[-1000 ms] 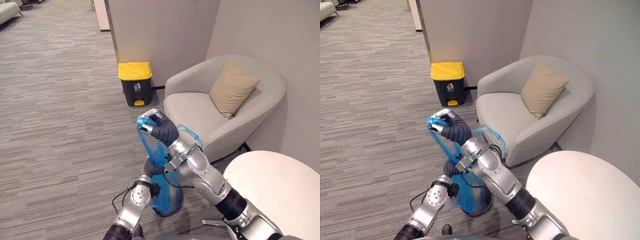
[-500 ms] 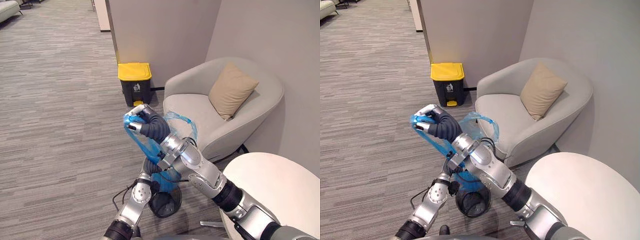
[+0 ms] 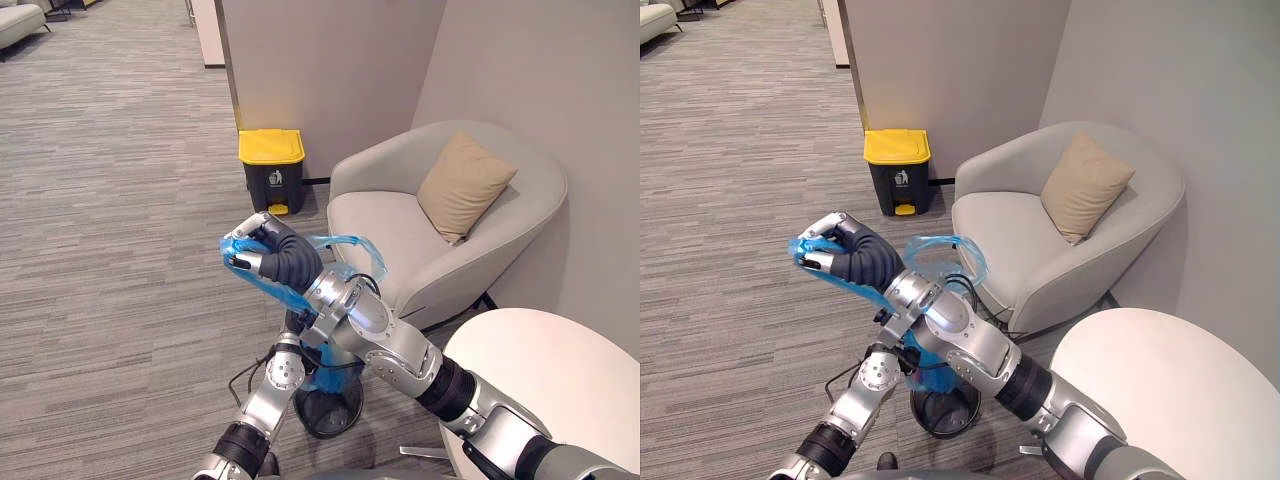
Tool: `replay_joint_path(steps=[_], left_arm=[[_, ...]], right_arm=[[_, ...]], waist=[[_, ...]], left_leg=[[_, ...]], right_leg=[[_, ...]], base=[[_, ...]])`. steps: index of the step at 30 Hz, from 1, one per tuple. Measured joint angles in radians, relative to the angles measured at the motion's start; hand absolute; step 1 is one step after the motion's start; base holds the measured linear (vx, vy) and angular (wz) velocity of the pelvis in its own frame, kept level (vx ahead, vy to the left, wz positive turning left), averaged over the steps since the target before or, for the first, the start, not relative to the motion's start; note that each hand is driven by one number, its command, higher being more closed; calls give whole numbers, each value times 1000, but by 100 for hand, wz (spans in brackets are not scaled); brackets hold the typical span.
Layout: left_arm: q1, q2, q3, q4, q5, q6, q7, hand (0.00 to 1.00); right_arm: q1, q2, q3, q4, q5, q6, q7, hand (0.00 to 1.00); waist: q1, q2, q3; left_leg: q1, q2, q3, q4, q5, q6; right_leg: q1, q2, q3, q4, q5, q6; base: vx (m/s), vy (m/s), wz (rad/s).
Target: Gather rubbish on tea table into small bin, then transfer packed bag to large trash can.
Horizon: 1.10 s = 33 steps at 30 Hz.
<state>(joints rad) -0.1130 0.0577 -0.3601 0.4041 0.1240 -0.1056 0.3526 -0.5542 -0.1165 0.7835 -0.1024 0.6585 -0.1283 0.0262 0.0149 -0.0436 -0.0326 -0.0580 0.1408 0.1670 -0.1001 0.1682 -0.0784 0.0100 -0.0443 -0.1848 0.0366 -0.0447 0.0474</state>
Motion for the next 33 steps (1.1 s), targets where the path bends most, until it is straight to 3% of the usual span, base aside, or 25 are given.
replay_joint_path(steps=[4,5,8,12,22,27,33], left_arm=[[0,0,5,0,-23,0,-1,100],[0,0,7,0,-27,-1,-1,100],[1,2,13,0,-34,-1,-4,100],[19,5,30,0,-34,0,-25,100],[94,9,137,-2,-34,-3,-50,100],[100,25,178,-2,-34,-16,-60,100],[113,42,215,-1,-34,-22,-64,100]], right_arm=[[0,-1,7,0,0,0,13,100],[1,-2,7,0,0,0,21,0],[25,-13,5,0,-4,-2,47,0],[99,-25,-31,-2,-91,-9,78,0],[257,-142,-143,-21,-498,-44,108,0],[301,-184,-187,-48,-643,-89,105,0],[335,-194,-198,-48,-749,-109,78,0]], waist=[[-1,0,0],[-1,0,0],[-2,0,0],[-2,-1,1],[-4,-4,2],[-3,-6,4],[-5,-7,5]], left_leg=[[0,0,1,0,0,0],[1,0,2,-1,0,0],[1,0,2,-3,0,0],[1,0,5,-3,0,0],[0,1,20,-3,-1,-1],[0,2,21,-3,-2,-1],[0,2,23,-4,-2,-1]], right_leg=[[0,0,1,0,0,0],[0,0,2,0,0,0],[-1,0,2,0,0,0],[-2,-1,5,0,0,0],[-13,-5,21,4,0,0],[-14,-7,22,4,0,1],[-15,-8,24,3,0,1]], base=[[0,0,0],[0,0,0],[0,0,0],[0,0,0],[2,2,-4],[0,0,0],[0,0,0]])
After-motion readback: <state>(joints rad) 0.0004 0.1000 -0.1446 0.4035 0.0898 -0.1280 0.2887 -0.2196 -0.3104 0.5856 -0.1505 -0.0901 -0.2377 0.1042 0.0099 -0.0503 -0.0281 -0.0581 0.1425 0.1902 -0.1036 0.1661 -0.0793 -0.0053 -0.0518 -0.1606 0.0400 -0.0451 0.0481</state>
